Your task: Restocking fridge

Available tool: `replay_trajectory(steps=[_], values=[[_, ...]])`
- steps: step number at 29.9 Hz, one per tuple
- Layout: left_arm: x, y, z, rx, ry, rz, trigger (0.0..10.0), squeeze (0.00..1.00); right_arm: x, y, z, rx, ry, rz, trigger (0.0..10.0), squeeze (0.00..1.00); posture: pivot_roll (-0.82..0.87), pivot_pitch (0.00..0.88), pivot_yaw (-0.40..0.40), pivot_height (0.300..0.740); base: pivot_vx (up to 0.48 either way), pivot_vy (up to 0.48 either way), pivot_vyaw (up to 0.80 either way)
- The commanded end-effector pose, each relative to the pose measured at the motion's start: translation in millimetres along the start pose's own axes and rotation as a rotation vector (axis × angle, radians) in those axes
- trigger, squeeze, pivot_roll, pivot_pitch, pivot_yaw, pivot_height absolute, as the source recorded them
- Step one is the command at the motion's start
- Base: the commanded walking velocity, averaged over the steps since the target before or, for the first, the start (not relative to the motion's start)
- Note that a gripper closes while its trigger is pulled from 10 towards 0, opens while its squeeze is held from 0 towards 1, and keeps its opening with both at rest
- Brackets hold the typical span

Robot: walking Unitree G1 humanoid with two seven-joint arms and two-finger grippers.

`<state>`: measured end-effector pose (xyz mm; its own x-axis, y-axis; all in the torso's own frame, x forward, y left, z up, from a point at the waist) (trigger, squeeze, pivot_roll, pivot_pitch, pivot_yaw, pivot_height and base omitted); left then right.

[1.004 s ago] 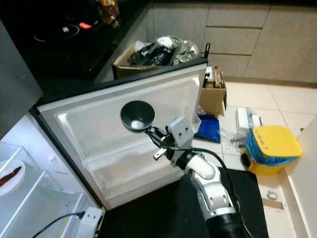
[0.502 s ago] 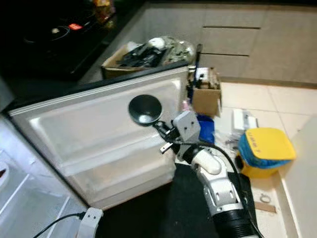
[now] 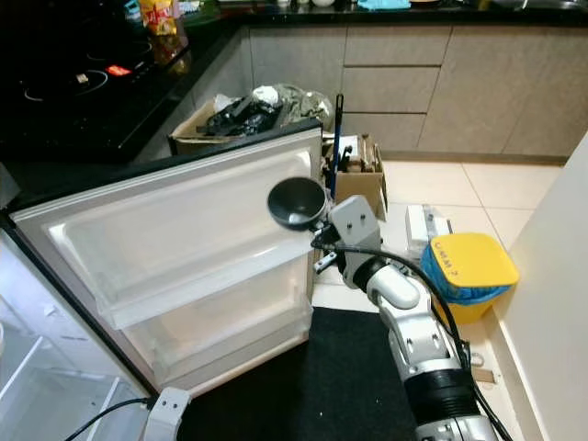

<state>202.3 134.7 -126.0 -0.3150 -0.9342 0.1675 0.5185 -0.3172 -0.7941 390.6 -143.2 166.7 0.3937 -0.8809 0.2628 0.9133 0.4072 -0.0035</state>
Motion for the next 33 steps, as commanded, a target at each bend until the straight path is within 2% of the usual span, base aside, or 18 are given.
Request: replay_trajectory(steps=[1, 5, 6, 10, 18, 23, 30, 33], values=[[1.8, 0.3, -1.6, -0.002, -0.006, -0.003, 10.0, 0.0, 11.2, 1.5, -7.6, -0.037, -0.003, -0.049, 10.0, 0.0, -0.22, 0.096, 0.032, 0.74, 0.0, 0.0, 0.0], [2.3, 0.6, -0.2, 0.003, -0.006, -0.005, 10.0, 0.0, 18.6, 5.8, -8.7, -0.045, 0.004, -0.078, 10.0, 0.0, -0.22, 0.105, 0.032, 0.74, 0.0, 0.0, 0.0], [4.0, 0.9, 1.4, 0.014, -0.003, -0.013, 10.0, 0.0, 23.9, 13.1, -6.6, -0.047, 0.013, -0.091, 10.0, 0.0, -0.2, 0.127, 0.029, 0.74, 0.0, 0.0, 0.0], [4.6, 1.5, 10.6, 0.059, -0.011, -0.018, 10.0, 0.0, 27.6, 22.2, -4.5, -0.054, 0.025, -0.098, 10.0, 0.0, -0.18, 0.156, 0.023, 0.74, 0.0, 0.0, 0.0], [0.4, 0.4, 20.9, 0.107, 0.013, -0.011, 10.0, 0.0, 27.5, 31.3, -3.1, -0.043, 0.076, -0.104, 10.0, 0.0, -0.14, 0.191, 0.021, 0.74, 0.0, 0.0, 0.0], [-1.5, -2.1, 15.7, 0.105, 0.046, -0.015, 10.0, 0.0, 25.3, 40.5, 2.2, -0.02, 0.103, -0.114, 10.0, 0.0, -0.12, 0.215, 0.031, 0.74, 0.0, 0.0, 0.0], [-4.0, -3.8, 12.7, 0.101, 0.057, -0.013, 10.0, 0.0, 23.8, 43.7, 16.0, 0.066, 0.176, -0.096, 10.0, 0.0, -0.11, 0.227, 0.041, 0.74, 0.0, 0.0, 0.0], [-4.8, -4.0, 13.2, 0.103, 0.06, -0.012, 10.0, 0.0, 22.7, 45.1, 18.1, 0.078, 0.175, -0.085, 10.0, 0.0, -0.11, 0.23, 0.044, 0.74, 0.0, 0.0, 0.0]])
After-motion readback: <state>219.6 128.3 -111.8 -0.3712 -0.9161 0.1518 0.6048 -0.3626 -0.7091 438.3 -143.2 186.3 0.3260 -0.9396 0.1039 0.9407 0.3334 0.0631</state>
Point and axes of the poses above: a point about 5 cm out from each wrist's last joint towards the gripper, its own y axis pointing out of the wrist towards the gripper, its own z axis along the axis of the wrist's last joint, x = y × z, the point moved 5 cm from there along y, pointing out of the wrist towards the gripper, and after that the axes turned 3 degrees about y, right-handed, at the moved point
